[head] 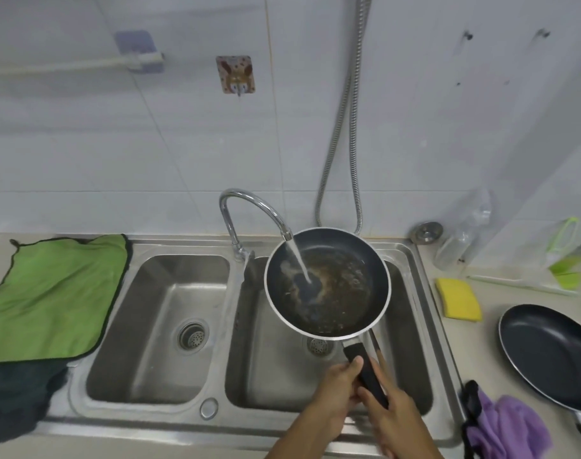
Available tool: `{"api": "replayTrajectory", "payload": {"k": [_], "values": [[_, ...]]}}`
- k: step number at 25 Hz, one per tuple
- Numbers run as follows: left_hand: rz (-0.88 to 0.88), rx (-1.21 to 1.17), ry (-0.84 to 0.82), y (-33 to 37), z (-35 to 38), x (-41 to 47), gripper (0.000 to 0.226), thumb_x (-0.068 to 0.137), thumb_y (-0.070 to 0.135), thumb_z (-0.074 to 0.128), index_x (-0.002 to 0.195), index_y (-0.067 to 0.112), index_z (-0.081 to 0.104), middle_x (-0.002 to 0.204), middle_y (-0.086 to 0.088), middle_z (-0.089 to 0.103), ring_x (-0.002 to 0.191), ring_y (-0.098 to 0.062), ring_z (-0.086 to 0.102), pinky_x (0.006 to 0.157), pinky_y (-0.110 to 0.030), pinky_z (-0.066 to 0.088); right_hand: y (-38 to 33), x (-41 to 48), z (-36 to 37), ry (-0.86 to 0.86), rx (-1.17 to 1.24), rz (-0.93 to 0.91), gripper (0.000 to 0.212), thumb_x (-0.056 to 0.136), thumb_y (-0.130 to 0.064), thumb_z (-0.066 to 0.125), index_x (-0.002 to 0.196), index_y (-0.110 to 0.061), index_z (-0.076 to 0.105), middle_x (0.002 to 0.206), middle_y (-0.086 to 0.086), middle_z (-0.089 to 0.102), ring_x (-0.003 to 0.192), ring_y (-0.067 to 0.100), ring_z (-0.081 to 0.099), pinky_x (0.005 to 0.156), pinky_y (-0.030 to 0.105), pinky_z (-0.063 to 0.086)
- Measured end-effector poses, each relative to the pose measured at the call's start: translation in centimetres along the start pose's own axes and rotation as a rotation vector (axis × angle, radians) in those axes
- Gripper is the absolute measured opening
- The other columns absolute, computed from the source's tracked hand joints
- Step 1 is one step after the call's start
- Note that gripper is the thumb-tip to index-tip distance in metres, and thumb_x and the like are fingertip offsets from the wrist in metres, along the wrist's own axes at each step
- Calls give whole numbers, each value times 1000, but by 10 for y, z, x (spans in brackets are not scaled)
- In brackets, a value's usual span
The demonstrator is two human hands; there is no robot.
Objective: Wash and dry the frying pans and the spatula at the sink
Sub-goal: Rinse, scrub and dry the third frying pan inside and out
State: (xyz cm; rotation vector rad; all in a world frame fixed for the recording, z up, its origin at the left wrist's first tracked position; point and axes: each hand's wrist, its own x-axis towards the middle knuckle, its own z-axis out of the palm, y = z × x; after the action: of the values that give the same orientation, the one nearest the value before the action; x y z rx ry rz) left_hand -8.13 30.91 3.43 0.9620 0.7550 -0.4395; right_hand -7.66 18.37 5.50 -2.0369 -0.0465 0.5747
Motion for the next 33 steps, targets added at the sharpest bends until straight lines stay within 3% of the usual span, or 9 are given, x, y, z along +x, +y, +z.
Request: {"api": "replayTrajectory", "payload": {"k": [3, 7, 11, 13, 16, 20, 25, 30, 33], "values": [[42, -70, 15, 7, -15, 2, 25, 103, 20, 56, 114, 3, 71, 99, -11, 78, 85, -16, 73, 70, -25, 58, -8, 7, 12, -31, -17, -37, 68, 96, -18, 66, 127, -72, 37, 114, -32, 65, 95, -21, 62, 75, 3, 45], [51, -128, 79, 4, -44, 1, 30, 102, 25, 59, 117, 2, 71, 102, -13, 78, 90, -20, 74, 75, -28, 56, -12, 5, 32, -120, -18, -66, 68, 96, -25, 63, 133, -75, 36, 106, -21, 75, 81, -6, 69, 72, 10, 49], [34, -62, 25, -8, -22, 3, 25, 102, 23, 60, 112, 4, 73, 104, -15, 78, 90, -21, 75, 77, -30, 55, -4, 0, 9, -75, 25, -70, 70, 92, -13, 69, 125, -69, 43, 109, -63, 46, 102, -27, 56, 91, 5, 45], [59, -41, -3, -9, -11, 3, 26, 102, 23, 59, 114, 3, 72, 106, -15, 78, 95, -22, 74, 81, -31, 56, 1, 1, -1, -81, 70, -48, 72, 91, -9, 69, 127, -67, 46, 118, -49, 54, 95, -15, 66, 81, 9, 49], [131, -96, -6, -3, -17, 2, 34, 96, 25, 64, 116, -2, 71, 110, -21, 76, 97, -26, 73, 93, -41, 56, -4, 7, 1, -150, 128, -5, 77, 89, -1, 67, 135, -60, 49, 86, -19, 75, 58, 16, 67, 55, 27, 51], [177, -120, 49, -2, -41, 5, 32, 100, 23, 63, 115, -4, 72, 111, -25, 75, 100, -29, 73, 95, -41, 55, -13, 11, 12, -328, 218, 14, 78, 95, 1, 55, 140, -62, 43, 61, 12, 57, 41, 19, 43, 37, 24, 37], [138, -117, 9, -10, -20, 5, 27, 97, 20, 66, 111, -2, 74, 113, -23, 75, 107, -31, 73, 94, -38, 56, -2, 5, -4, -215, 179, 16, 77, 83, -5, 59, 140, -57, 49, 96, 4, 76, 55, 15, 57, 54, 24, 42], [165, -112, -31, 4, -15, 9, 28, 98, 22, 63, 114, 0, 72, 110, -20, 75, 99, -27, 71, 93, -37, 52, -10, 9, -4, -178, 135, -46, 83, 91, -3, 55, 143, -65, 36, 68, -1, 71, 41, 20, 52, 42, 27, 44], [194, -136, 17, 14, -30, 9, 31, 99, 23, 63, 115, -2, 71, 105, -19, 75, 96, -26, 71, 90, -35, 54, -15, 14, 11, -164, 70, -112, 85, 89, -5, 56, 142, -68, 35, 85, -8, 76, 44, 13, 58, 46, 27, 48]]}}
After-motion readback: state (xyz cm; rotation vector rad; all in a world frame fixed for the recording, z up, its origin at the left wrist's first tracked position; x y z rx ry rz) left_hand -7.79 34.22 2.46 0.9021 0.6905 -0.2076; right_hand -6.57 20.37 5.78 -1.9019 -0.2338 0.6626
